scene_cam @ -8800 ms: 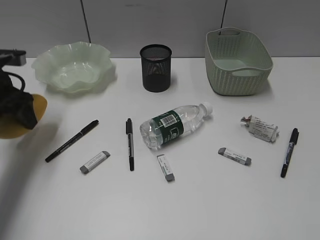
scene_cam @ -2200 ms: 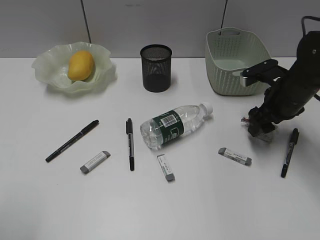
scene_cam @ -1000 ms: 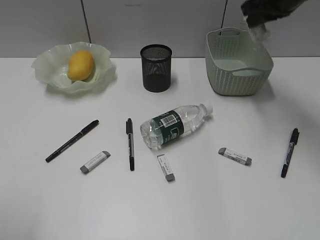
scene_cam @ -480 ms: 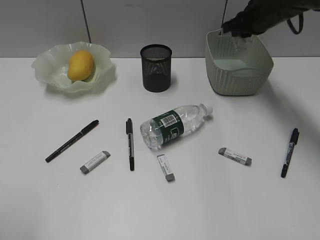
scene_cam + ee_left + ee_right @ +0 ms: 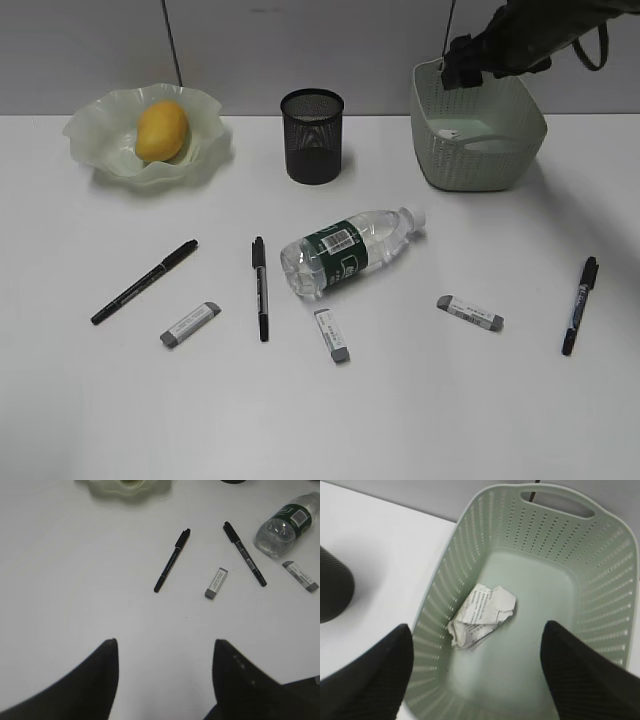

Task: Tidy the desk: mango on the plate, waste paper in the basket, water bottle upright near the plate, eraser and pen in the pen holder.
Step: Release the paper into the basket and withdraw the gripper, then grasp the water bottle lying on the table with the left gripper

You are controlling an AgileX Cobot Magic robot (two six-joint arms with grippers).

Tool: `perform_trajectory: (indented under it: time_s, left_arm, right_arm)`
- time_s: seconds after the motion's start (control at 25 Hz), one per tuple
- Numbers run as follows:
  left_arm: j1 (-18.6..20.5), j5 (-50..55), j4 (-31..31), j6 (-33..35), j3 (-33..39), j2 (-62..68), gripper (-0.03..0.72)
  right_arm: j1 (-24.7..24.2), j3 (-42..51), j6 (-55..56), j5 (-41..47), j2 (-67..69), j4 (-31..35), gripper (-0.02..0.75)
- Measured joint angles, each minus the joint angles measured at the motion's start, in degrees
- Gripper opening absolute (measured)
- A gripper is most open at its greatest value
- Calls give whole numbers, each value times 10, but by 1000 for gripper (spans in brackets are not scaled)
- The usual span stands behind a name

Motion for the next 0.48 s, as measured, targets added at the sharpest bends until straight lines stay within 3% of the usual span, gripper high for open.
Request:
perform_trajectory:
  time_s: [0.28,0.48]
  left_arm:
    - [0,-2,0,0,0,0,454]
    - [0,-5,-1,0,0,0,454]
  right_arm:
    - [0,-26,18,207,-80,12,582]
    - [0,-28,118,376,-115,-49,579]
